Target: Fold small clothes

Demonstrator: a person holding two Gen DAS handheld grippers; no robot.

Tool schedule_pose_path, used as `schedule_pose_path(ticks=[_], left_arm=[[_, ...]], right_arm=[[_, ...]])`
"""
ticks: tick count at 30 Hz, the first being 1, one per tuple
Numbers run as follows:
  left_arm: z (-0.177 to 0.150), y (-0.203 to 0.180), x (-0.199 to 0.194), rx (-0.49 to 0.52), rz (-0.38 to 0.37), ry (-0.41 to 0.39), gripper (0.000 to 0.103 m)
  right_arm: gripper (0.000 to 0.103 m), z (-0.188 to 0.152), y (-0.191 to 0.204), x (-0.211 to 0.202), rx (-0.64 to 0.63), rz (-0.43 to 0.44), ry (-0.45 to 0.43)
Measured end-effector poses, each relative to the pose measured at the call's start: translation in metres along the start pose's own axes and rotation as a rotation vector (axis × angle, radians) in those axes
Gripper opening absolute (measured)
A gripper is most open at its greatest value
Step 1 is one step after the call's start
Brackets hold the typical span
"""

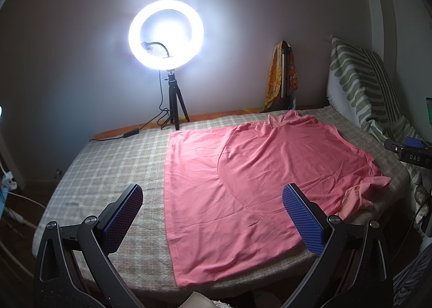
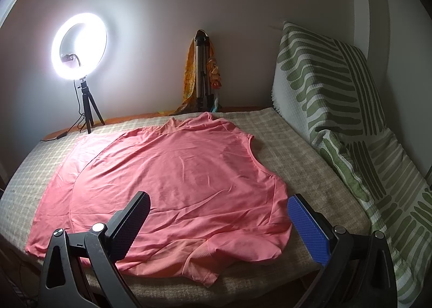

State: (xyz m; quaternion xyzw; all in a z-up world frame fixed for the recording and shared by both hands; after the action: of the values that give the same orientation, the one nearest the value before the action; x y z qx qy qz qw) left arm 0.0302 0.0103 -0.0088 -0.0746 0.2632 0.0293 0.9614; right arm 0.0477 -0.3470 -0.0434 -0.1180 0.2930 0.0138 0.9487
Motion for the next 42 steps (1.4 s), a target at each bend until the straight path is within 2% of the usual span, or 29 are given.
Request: schedule_pose_path(ticks=[42], left_arm=[[-0.0024,0.0034,0.0007,-0.006,-0.001,0.007,0.103]], right_arm=[[0.103,0.0009,-0.0002,0.0001,0.002,-0.002,0.000]])
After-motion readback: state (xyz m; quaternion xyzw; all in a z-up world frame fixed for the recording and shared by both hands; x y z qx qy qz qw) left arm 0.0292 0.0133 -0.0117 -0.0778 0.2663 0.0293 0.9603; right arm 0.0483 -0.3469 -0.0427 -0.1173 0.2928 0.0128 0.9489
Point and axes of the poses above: each gripper's, at about its wrist camera, not at the fingertips, and x roughly the way its jaws point, y to its left, z to its top, the point moved 4 cm from there along x, roughly the way its jaws point, and after that the axes turned 12 degrees about -x, right-handed, at the moved point
